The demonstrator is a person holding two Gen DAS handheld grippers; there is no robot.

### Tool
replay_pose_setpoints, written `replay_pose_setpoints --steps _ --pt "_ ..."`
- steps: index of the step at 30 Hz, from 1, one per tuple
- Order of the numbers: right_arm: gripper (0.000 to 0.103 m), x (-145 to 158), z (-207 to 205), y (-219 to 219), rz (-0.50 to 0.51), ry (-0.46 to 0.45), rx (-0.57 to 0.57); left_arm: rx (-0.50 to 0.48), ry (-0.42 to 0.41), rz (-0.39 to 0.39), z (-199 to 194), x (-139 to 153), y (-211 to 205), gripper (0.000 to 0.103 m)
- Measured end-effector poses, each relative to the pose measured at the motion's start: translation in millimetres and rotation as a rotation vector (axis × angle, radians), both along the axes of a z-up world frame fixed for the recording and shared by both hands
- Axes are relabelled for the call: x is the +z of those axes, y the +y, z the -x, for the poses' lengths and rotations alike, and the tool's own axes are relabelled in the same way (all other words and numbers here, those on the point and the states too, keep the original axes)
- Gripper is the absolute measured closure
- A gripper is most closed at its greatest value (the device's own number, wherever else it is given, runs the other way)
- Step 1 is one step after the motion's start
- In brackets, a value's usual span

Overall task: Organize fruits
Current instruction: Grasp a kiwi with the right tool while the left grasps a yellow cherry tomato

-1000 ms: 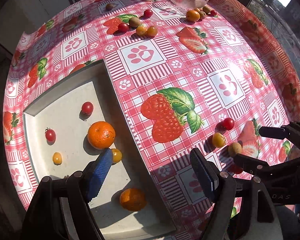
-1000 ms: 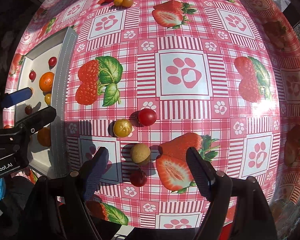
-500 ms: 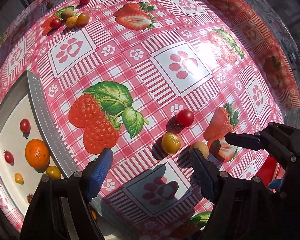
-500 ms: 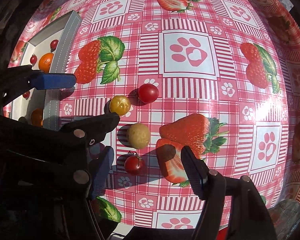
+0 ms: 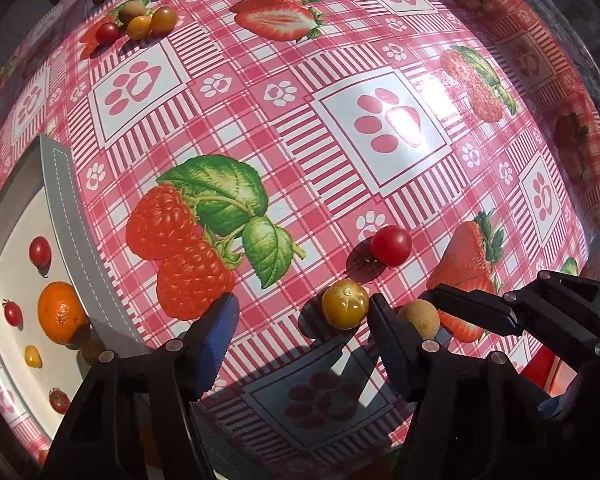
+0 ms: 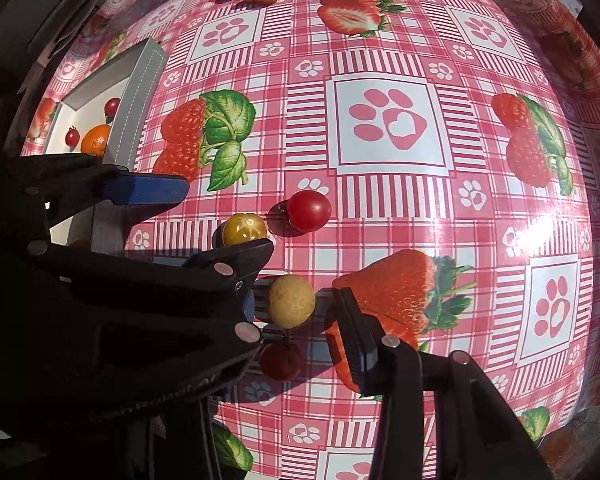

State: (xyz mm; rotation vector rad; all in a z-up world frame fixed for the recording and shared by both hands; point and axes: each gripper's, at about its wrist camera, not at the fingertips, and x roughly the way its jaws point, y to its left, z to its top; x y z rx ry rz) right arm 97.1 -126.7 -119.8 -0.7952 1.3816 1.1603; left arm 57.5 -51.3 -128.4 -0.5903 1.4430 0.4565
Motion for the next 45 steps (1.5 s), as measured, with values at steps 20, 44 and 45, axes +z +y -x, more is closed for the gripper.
replay_pose_setpoints --steps 20,44,45 --pt "0.076 13.6 -54.5 -17.5 -0.004 0.049 -0.107 0.067 0.01 -0.004 22.4 13.7 9.1 0.079" --pt "0.076 55.2 -24.4 14.9 -0.053 0.048 -0.012 0.297 -0.148 -0.011 131.1 86.3 35.9 0.079" --pt "0.076 57.2 -20.9 17.4 -0.056 0.048 0.0 0.309 -0.153 -0.014 134.3 86.9 36.9 0.079"
